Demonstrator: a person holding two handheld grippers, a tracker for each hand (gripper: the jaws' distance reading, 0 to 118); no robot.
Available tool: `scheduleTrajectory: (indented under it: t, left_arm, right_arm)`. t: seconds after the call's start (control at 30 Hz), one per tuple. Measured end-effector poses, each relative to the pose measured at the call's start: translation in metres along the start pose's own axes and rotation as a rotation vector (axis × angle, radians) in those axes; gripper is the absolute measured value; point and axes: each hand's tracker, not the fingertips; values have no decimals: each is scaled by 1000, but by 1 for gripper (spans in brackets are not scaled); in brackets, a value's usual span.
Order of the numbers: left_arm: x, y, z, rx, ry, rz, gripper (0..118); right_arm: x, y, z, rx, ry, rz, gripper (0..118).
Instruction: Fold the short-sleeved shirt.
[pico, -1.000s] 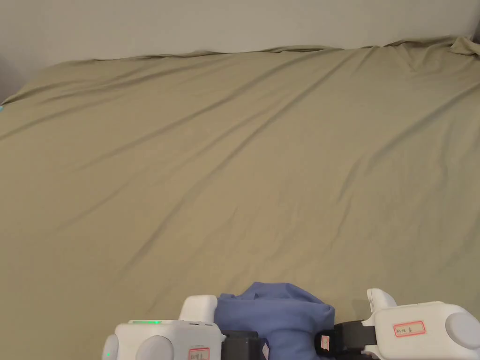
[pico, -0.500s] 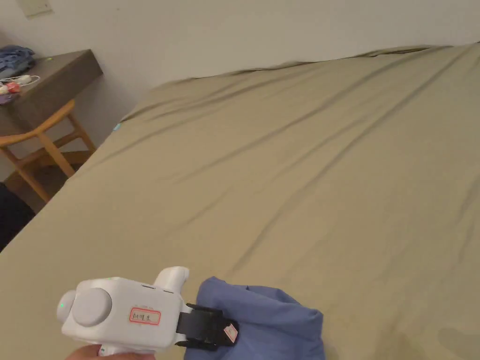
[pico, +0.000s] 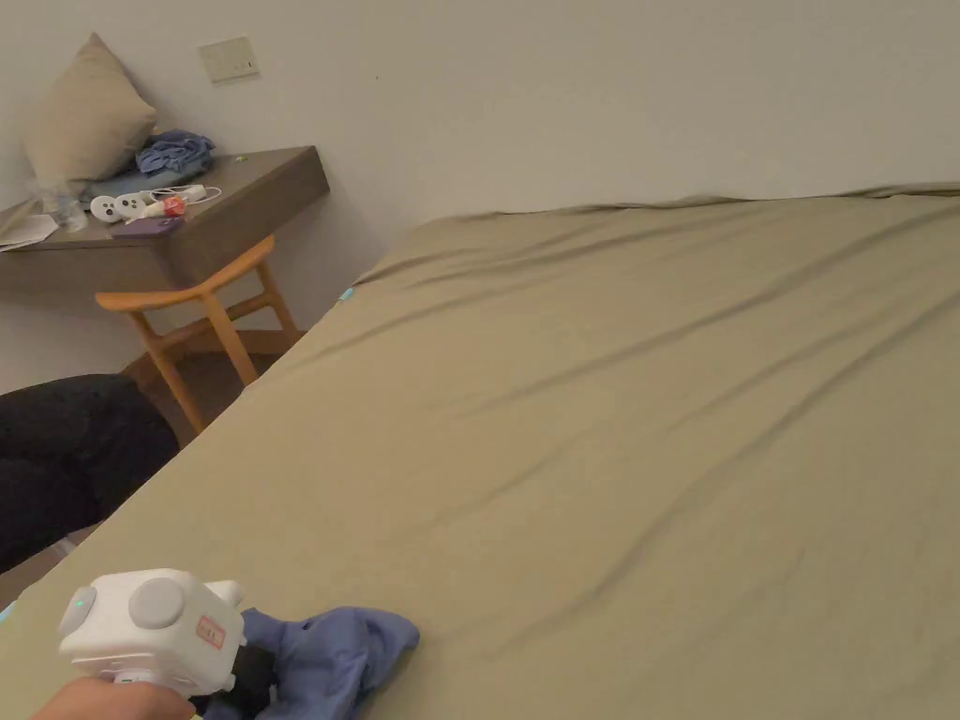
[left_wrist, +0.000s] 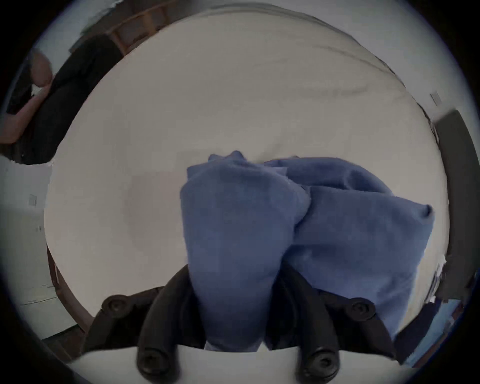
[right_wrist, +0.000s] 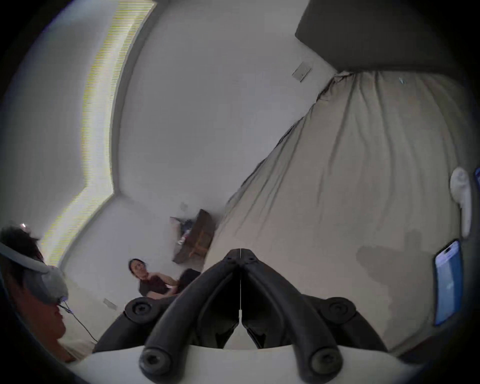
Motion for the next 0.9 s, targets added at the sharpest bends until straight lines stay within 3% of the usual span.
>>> scheduleTrajectory:
  t: [0.03, 0.07, 0.1, 0.13, 0.17, 0.27, 0.37, 0.4, 0.43, 0.53, 0.57, 0.67, 0.77, 0.9]
  left_arm:
    - [6, -1, 5, 23, 34, -47, 56]
    - [10, -1, 9, 33, 155, -100, 96]
    - [10, -2, 12, 36, 253, -142, 117]
    - [10, -5, 19, 43, 292, -176, 118]
    - [9, -7, 36, 91, 233, -168, 118]
    - [22, 0, 99, 292, -30, 66, 118]
    - [76, -9, 182, 484, -245, 67, 118]
    - [96, -11, 205, 530, -286, 35, 108]
    - [123, -13, 233, 583, -277, -78, 81]
    - [206, -32, 301, 893, 5, -299, 32]
    - [227, -45, 323, 1048, 66, -270, 0]
    - [272, -61, 356, 1173, -157, -175, 0]
    - [317, -55, 362, 1185, -166, -161, 0]
    - [355, -49, 360, 1168, -250, -207, 0]
  right_arm:
    - [-5, -3, -1, -14, -9, 16, 2]
    - [-9, -5, -2, -31, -17, 37, 2]
    - [-14, -7, -5, -48, -31, 66, 2]
    - [-19, -10, -9, -64, -59, 98, 2]
    - [-24, -11, -14, -92, -115, 137, 2]
    - [-42, -11, -35, -180, -363, 318, 2]
    - [-31, 14, -63, -146, -483, 469, 2]
    - [-40, 24, -68, -115, -512, 496, 2]
    - [-52, 35, -73, -70, -530, 549, 2]
    - [-100, 61, -83, 117, -592, 686, 2]
    - [-119, 67, -85, 203, -602, 732, 2]
    - [-165, 80, -90, 376, -529, 829, 2]
    - [-189, 87, -107, 295, -501, 847, 2]
    - [-188, 69, -112, 359, -497, 881, 2]
